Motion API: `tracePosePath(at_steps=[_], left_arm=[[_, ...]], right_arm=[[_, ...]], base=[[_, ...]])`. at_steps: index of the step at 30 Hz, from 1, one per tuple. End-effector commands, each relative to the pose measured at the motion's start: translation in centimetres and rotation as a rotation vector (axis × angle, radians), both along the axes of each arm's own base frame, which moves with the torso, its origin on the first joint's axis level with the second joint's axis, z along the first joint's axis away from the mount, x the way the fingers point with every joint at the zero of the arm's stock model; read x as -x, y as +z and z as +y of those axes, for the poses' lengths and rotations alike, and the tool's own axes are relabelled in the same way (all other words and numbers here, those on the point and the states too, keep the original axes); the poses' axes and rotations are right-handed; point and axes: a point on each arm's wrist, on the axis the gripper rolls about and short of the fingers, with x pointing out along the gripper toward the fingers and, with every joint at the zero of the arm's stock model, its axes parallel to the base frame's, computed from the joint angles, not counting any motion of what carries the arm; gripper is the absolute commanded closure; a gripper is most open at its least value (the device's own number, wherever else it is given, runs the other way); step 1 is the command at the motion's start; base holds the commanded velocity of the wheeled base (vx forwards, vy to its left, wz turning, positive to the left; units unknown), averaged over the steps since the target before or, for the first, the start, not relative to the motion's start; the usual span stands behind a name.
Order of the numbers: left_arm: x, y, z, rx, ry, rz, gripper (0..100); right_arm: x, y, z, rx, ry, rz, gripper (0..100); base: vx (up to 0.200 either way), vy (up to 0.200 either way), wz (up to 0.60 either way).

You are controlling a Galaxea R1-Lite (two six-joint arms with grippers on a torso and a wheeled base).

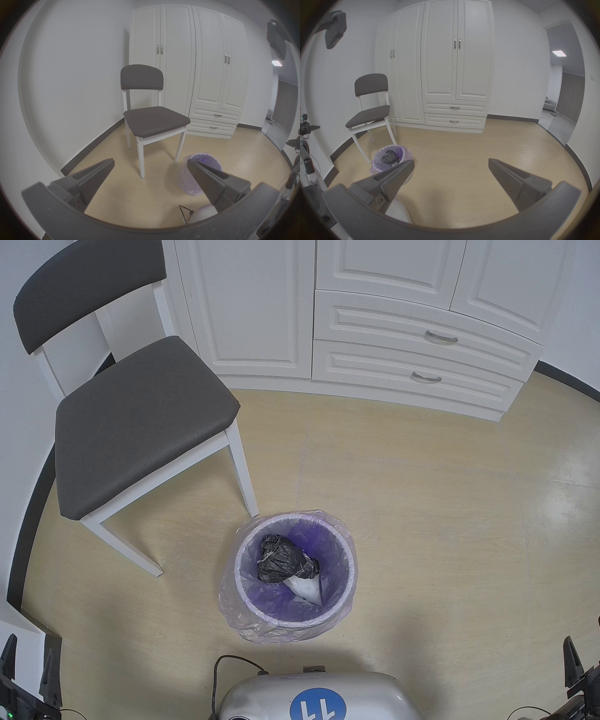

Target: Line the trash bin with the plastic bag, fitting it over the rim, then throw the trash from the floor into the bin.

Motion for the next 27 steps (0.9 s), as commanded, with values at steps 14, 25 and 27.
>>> tracePosePath(at_steps=[14, 25, 27], left_arm=[[-0.06, -0.69, -0.09, -0.021, -0.039, 0.025, 0], [-0.06, -0.71, -0.09, -0.021, -0.041, 0.027, 0], [-0.06, -0.71, -0.09, -0.021, -0.041, 0.027, 0]], right_arm=[[-0.02, -0.53, 0.05, 0.096, 0.014, 0.007, 0], [-0.03, -0.66, 0.16, 0.089, 0.063, 0.017, 0], [-0.03, -0.66, 0.16, 0.081, 0.062, 0.017, 0]], base=[[0.000, 0.000, 0.00], [0.000, 0.000, 0.00], [0.000, 0.000, 0.00]])
